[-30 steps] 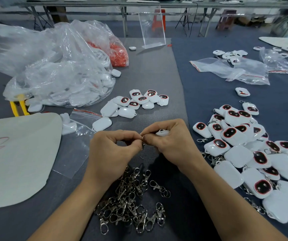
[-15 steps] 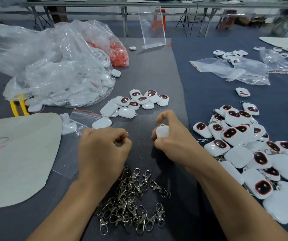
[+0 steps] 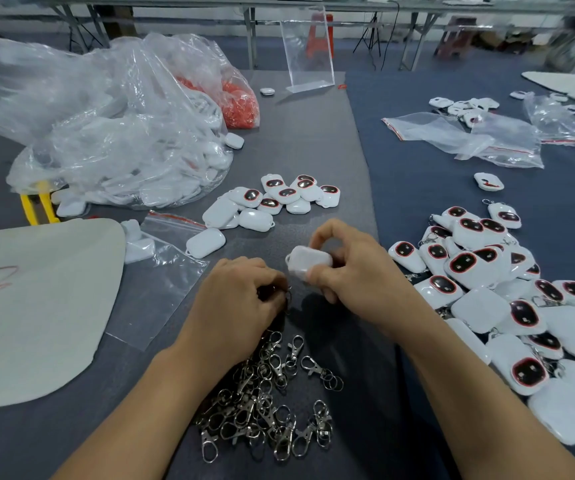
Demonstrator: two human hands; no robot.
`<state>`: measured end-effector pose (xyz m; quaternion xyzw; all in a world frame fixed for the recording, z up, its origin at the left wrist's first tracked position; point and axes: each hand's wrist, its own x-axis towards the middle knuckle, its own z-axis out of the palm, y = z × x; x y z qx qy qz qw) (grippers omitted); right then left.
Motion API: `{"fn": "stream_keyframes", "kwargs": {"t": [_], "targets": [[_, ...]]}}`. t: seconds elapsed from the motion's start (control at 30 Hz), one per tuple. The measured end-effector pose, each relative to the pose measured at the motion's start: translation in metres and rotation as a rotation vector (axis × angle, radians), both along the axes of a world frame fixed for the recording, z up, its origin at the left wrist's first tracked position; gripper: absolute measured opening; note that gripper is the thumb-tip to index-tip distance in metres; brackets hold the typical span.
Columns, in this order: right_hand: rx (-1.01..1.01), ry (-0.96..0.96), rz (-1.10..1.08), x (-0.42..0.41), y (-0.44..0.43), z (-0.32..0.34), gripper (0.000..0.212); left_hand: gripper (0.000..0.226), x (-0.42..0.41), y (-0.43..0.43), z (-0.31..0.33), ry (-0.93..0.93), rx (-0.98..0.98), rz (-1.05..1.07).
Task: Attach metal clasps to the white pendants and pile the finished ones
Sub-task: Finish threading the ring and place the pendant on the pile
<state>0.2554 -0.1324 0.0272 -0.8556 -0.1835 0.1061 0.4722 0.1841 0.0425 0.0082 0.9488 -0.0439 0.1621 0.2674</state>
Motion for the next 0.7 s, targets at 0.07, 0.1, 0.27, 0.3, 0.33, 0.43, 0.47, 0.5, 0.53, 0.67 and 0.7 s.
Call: {"fn": "stream_keyframes", "kwargs": {"t": [0.07,0.1,0.27,0.3,0.33,0.43,0.47,0.5,0.53,0.67,0.7], "targets": [[0.002,-0.003,0.007,-0.0003,0.0013,-0.0001,0.021,0.010,0.0004,0.0004,0.0005,0.008,-0.027,-0.002],[0.016,-0.002,0.001,-0.0003,0.0014,-0.0004,0.020,0.010,0.0002,0.0008,0.0008,0.011,-0.036,-0.004],[-0.028,-0.069,-0.005,-0.0022,0.0030,-0.0029,0.022,0.014,-0.0015,0.0029,0.0022,0.040,-0.046,-0.017],[-0.036,-0.074,-0.003,-0.0028,0.0035,-0.0033,0.023,0.016,-0.0015,0.0033,0.0025,0.043,-0.047,-0.019],[-0.043,-0.078,-0.003,-0.0031,0.0040,-0.0035,0.024,0.018,-0.0013,0.0036,0.0027,0.044,-0.050,-0.020],[-0.070,-0.082,-0.006,-0.0050,0.0046,-0.0007,0.024,0.018,-0.0015,0.0036,0.0022,0.035,-0.038,-0.015],[-0.079,-0.083,-0.005,-0.0054,0.0046,0.0004,0.023,0.016,-0.0016,0.0032,0.0017,0.028,-0.033,-0.011],[-0.087,-0.083,-0.003,-0.0057,0.0044,0.0014,0.023,0.015,-0.0020,0.0028,0.0013,0.025,-0.035,-0.003],[-0.093,-0.081,0.000,-0.0060,0.0044,0.0024,0.022,0.013,-0.0022,0.0027,0.0009,0.027,-0.047,0.005],[-0.138,-0.098,0.006,-0.0067,0.0063,0.0050,0.021,0.022,-0.0020,0.0030,-0.0003,0.050,-0.093,0.033],[-0.148,-0.103,0.009,-0.0074,0.0071,0.0054,0.020,0.023,-0.0019,0.0030,-0.0006,0.053,-0.097,0.040]]}}
